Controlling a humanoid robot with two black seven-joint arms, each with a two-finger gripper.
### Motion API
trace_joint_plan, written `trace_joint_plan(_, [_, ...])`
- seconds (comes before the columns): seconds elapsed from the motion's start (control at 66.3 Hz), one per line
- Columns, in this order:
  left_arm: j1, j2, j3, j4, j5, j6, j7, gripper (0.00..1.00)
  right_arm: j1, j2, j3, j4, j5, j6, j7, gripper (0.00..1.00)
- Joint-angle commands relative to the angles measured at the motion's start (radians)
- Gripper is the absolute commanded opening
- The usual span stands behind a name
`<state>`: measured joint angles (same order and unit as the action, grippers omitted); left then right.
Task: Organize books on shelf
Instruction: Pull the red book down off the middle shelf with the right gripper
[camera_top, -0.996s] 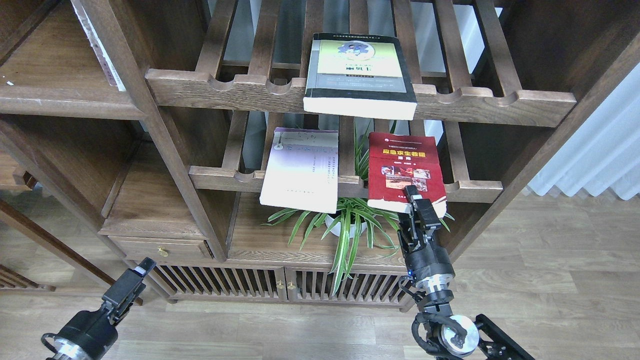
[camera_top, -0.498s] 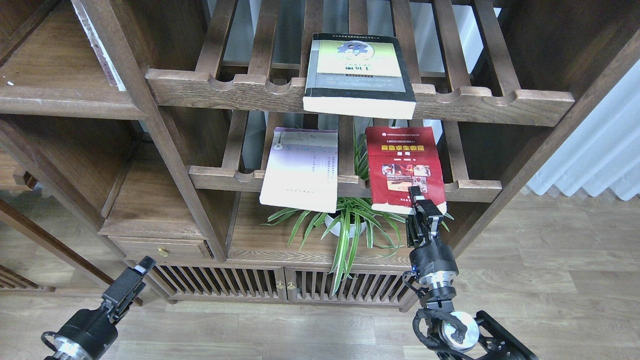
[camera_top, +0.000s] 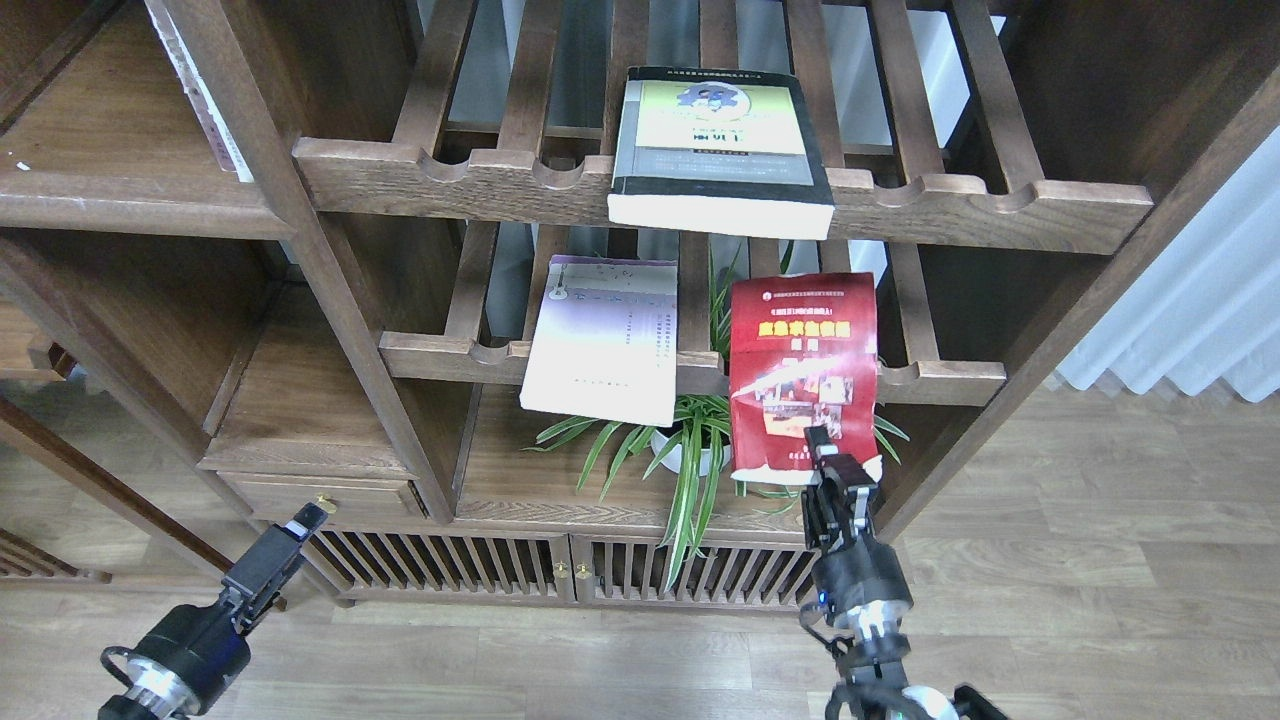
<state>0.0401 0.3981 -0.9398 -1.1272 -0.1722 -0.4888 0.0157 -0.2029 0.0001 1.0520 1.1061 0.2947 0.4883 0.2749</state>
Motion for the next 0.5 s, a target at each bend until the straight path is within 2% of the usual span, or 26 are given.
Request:
trace_joint_plan(0.0, [-0.002,-0.028,0.052,-0.002,0.000,0.000,0.003,1.00,-0.058,0.000,-0.024,0.035,-0.012,0.000,0.000,0.04])
trace_joint_plan(0.226, [0.004,-0.070,0.121,-0.017,-0.006,0.000,-0.006,1.00,-0.110,0.000,-0.082,0.038,-0.052,0.000,-0.002,0.05])
trace_joint_plan(0.377, [0.000,-0.107,0.130,-0.016,-0.007,0.000,0.003,1.00,-0.122,0.000,-0.098,0.029,-0.071,0.000,-0.003,0.05])
trace_joint_plan(0.483, [0.000,-0.131,0.153,-0.019,-0.009,0.000,0.003,1.00,-0.135,0.000,-0.135,0.021,-0.074,0.000,-0.025,0.05])
